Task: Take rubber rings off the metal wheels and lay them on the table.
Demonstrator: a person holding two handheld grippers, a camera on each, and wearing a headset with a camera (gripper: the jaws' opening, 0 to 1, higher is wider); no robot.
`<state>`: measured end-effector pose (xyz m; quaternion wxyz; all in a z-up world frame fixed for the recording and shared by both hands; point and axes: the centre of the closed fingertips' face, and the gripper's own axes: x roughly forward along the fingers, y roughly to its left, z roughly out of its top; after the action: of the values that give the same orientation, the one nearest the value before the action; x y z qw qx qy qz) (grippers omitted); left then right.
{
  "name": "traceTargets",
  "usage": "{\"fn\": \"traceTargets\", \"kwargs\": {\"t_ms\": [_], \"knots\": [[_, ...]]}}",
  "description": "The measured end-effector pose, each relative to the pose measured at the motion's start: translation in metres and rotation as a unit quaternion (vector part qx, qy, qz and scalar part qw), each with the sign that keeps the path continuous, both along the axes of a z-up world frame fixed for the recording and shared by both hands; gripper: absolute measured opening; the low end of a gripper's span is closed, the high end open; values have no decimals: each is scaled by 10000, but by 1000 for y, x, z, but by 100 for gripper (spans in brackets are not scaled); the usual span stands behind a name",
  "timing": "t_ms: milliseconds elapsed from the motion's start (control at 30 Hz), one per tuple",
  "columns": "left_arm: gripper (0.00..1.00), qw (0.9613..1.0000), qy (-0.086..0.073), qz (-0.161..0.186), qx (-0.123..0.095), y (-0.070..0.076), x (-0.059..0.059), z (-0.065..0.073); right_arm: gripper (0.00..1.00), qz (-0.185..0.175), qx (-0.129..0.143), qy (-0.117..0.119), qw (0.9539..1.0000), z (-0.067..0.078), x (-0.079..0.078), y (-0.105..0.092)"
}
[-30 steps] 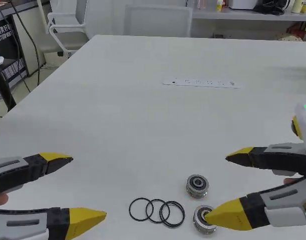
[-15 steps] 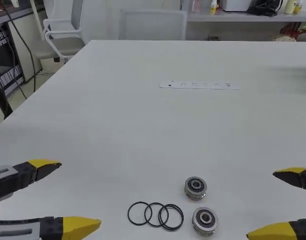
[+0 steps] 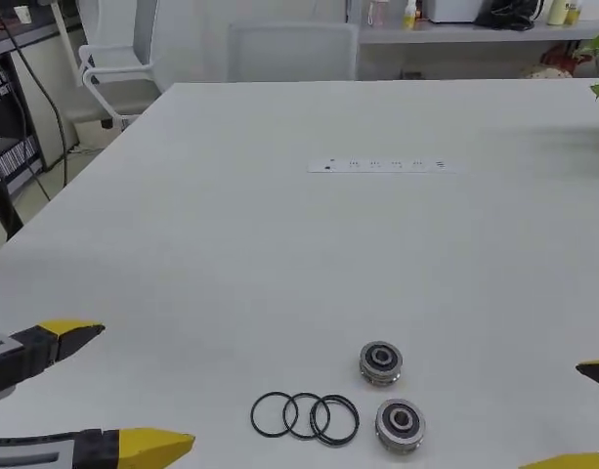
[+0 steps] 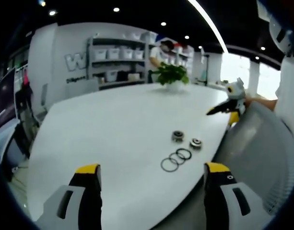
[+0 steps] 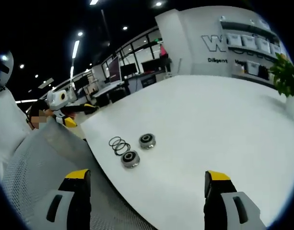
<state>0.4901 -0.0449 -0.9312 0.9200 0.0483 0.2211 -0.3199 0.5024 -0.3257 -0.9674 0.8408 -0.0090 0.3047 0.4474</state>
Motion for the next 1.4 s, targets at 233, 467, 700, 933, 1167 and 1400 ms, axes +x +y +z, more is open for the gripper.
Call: {"fn": "traceTargets", "kwargs": {"t_ms": [233,467,700,933,1167,1400], "knots": [[89,10000,-29,33,-39,-3,0,2,99,-68,-147,153,9998,-8,-7,0],[88,9996,149,228,-23,0,1,-7,99,-51,-418,362,9985,-18,-14,-4],[87,9990,249,358,134,7,0,-15,99,-94,-726,273,9969,-23,-14,-12],[86,9985,331,437,-24,7,-1,-16,98,-223,-712,367,9965,-26,-15,-16],[88,9985,441,331,3,5,-4,-20,98,-490,-502,433,9966,-25,-14,-21],[88,9977,520,421,-71,6,-5,-22,96,-556,-357,513,9965,-24,-15,-20]]}}
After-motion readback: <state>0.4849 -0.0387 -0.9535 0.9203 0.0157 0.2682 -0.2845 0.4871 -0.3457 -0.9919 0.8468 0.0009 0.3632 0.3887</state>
